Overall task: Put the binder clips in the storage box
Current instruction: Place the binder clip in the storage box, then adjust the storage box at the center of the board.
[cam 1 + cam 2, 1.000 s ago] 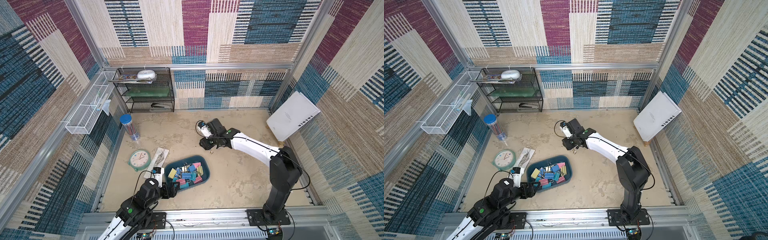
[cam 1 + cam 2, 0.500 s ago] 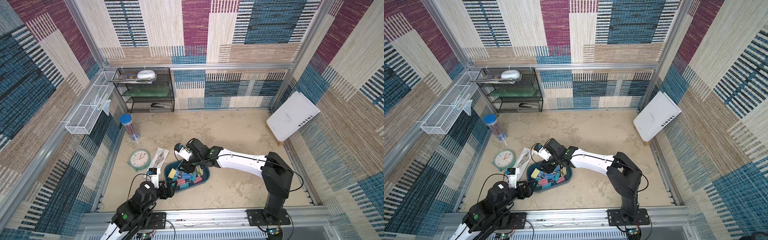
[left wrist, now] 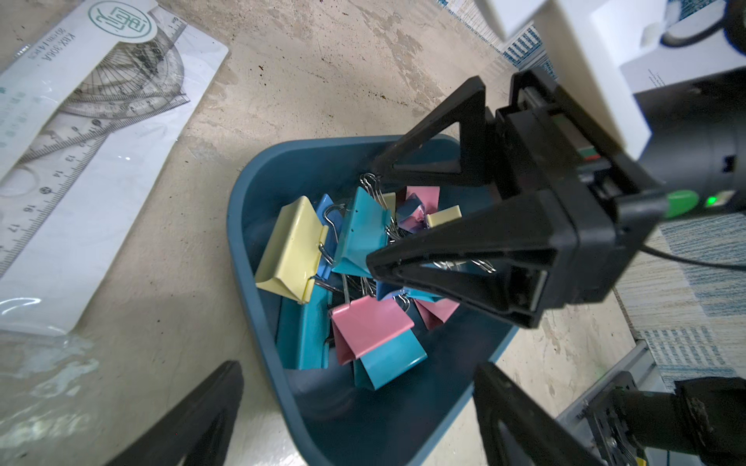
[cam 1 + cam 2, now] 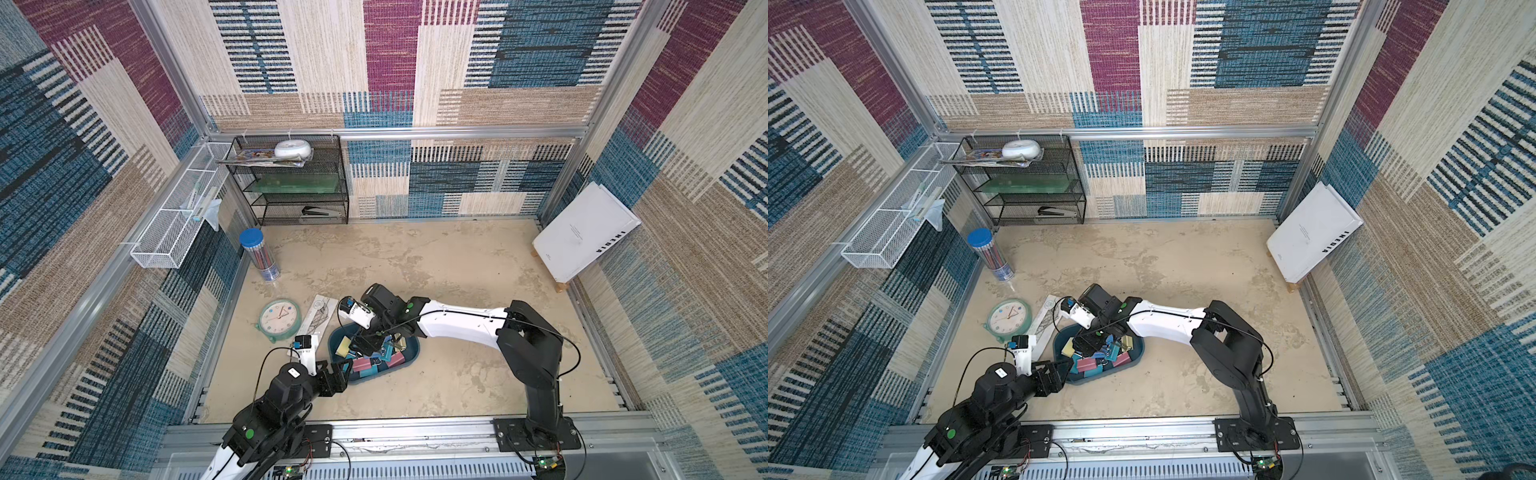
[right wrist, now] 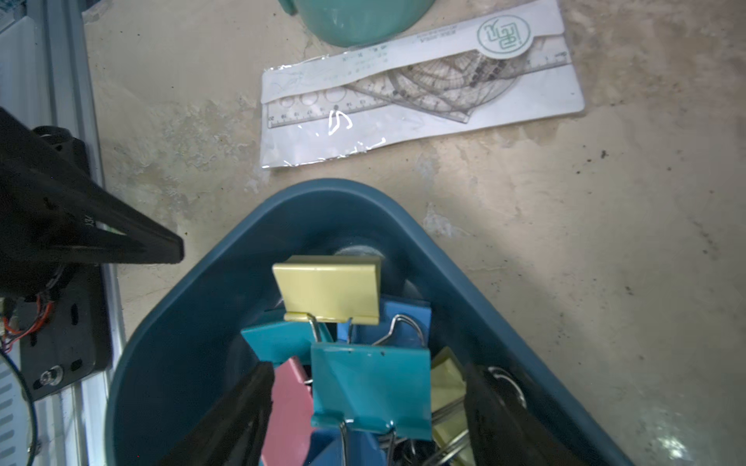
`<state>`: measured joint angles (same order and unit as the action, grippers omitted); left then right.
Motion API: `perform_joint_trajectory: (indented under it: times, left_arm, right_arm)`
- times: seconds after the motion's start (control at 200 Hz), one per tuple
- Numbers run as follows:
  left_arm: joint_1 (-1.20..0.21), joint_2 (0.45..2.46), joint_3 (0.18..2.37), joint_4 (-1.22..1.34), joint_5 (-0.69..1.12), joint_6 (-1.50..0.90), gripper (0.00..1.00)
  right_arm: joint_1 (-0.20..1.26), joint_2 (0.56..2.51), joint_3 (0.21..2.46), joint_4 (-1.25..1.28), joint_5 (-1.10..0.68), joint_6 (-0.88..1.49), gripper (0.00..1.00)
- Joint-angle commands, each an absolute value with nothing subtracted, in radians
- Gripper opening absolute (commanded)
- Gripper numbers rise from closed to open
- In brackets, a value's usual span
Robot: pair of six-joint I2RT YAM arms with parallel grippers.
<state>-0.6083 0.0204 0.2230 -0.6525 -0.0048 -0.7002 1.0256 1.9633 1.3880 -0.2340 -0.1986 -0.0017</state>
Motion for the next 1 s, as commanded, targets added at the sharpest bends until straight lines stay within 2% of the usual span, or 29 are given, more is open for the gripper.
perform_joint_trajectory:
  times: [0.0, 0.175, 0.371, 0.431, 0.531, 0.566, 0.586, 0.621, 0.786, 0.997]
  left_arm:
    - [-0.607, 0.021, 0.228, -0.663, -0.021, -0.695, 0.93]
    - [-0.607, 0.025, 0.235, -0.667, -0.042, -0.708, 0.93]
    - [-0.607, 0.073, 0.253, -0.634, -0.121, -0.733, 0.93]
    - [-0.607, 0.128, 0.249, -0.598, -0.120, -0.736, 0.93]
    - [-0.607, 0.220, 0.253, -0.541, -0.127, -0.745, 0.88]
    - [-0.607, 0.242, 0.260, -0.533, -0.144, -0.748, 0.86]
    - [-0.608, 0.250, 0.262, -0.526, -0.149, -0.746, 0.85]
    - [-0.607, 0.258, 0.266, -0.511, -0.156, -0.743, 0.85]
    - [-0.607, 0.273, 0.291, -0.463, -0.181, -0.726, 0.88]
    - [-0.607, 0.348, 0.319, -0.423, -0.181, -0.695, 0.90]
  right_arm:
    - [1.005, 1.952, 1.398, -0.233, -0.184, -0.046, 0.81]
    - [0.984, 1.859, 1.351, -0.202, -0.275, -0.045, 0.86]
    - [0.905, 1.749, 1.241, -0.167, -0.251, 0.007, 0.85]
    - [0.887, 1.736, 1.220, -0.184, -0.236, 0.020, 0.77]
    - [0.870, 1.707, 1.145, -0.154, -0.208, 0.058, 0.52]
    - [0.866, 1.698, 1.120, -0.143, -0.175, 0.078, 0.39]
    - [0.864, 1.694, 1.111, -0.139, -0.161, 0.087, 0.26]
    - [0.859, 1.691, 1.092, -0.131, -0.147, 0.100, 0.17]
    - [0.855, 1.760, 1.111, -0.190, -0.050, 0.125, 0.06]
    - [0.853, 1.829, 1.159, -0.266, 0.082, 0.157, 0.03]
